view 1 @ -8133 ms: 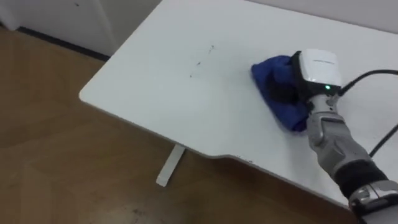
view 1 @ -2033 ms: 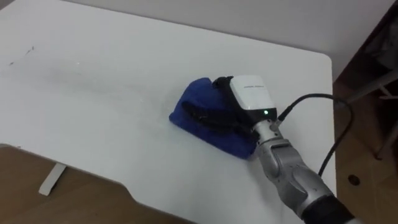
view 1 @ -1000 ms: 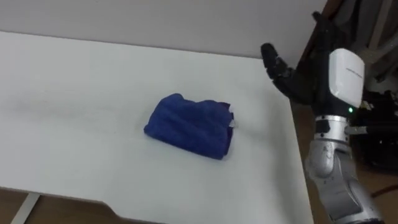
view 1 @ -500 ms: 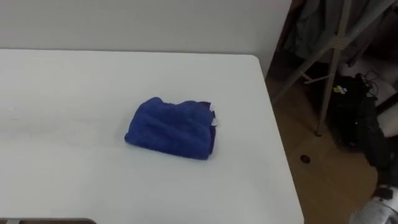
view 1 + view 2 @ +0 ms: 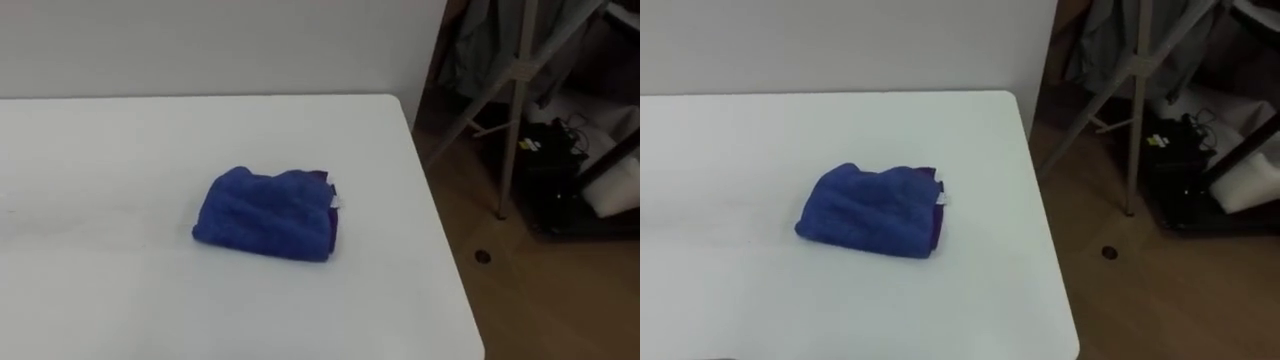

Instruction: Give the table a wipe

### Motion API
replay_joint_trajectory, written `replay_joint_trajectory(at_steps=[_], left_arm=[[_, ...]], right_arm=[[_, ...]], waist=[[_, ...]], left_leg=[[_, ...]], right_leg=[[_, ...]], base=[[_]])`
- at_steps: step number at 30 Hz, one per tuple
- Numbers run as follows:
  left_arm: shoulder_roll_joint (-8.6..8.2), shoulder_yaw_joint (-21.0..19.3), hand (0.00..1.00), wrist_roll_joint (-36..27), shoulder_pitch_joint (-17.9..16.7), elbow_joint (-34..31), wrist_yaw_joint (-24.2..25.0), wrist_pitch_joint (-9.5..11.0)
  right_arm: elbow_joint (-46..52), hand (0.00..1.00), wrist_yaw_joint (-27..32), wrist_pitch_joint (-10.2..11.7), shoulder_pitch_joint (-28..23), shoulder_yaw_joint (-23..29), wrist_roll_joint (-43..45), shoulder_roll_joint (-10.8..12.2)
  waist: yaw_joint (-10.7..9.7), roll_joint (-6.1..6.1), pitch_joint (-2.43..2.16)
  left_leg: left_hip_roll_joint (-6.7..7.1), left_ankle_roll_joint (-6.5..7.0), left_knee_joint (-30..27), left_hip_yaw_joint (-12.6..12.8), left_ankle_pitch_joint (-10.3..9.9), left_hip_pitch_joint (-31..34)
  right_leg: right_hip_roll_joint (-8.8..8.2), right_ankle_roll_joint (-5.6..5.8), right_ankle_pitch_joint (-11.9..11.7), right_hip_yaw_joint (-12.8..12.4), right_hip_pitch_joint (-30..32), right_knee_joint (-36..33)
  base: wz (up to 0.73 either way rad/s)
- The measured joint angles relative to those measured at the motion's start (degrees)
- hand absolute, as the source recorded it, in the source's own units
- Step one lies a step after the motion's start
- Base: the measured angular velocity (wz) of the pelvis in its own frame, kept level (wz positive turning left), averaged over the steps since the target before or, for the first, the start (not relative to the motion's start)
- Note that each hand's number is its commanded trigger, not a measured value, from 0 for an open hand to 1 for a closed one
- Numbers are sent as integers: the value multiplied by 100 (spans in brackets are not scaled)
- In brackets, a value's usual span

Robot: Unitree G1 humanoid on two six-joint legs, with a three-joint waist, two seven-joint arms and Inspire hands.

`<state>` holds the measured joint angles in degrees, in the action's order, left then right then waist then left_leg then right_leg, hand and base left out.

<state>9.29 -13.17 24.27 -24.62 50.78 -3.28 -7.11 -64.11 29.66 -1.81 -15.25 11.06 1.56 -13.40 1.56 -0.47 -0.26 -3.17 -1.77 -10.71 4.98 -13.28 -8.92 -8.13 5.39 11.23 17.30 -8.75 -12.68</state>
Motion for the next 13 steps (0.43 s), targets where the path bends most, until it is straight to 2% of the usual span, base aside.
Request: replay_joint_trajectory(at_steps=[3,5,9,13], left_arm=[[-64,-2,0,18,60,-3,-35,-12],[-129,28,0,26,76,1,-62,-15],[-176,333,0,42,227,243,-114,-72],[-253,685,0,43,313,241,-130,-128]], right_arm=[[-135,0,-495,-184,18,-322,96,10],[-135,0,-698,-206,40,-506,351,39],[-154,0,-1024,-320,216,-859,1148,214],[-198,0,-1320,-428,300,-1389,1706,310]], waist=[[34,6,1],[45,13,3],[68,49,7],[166,145,6]], left_leg=[[4,0,-6,-17,0,23],[4,0,-5,-17,0,4],[2,0,-27,-38,0,-31],[2,0,-4,-39,0,-40]], right_leg=[[1,2,1,9,30,8],[7,2,1,3,3,21],[16,1,1,-12,-52,19],[18,1,0,-1,-58,24]], base=[[1],[0],[1],[0]])
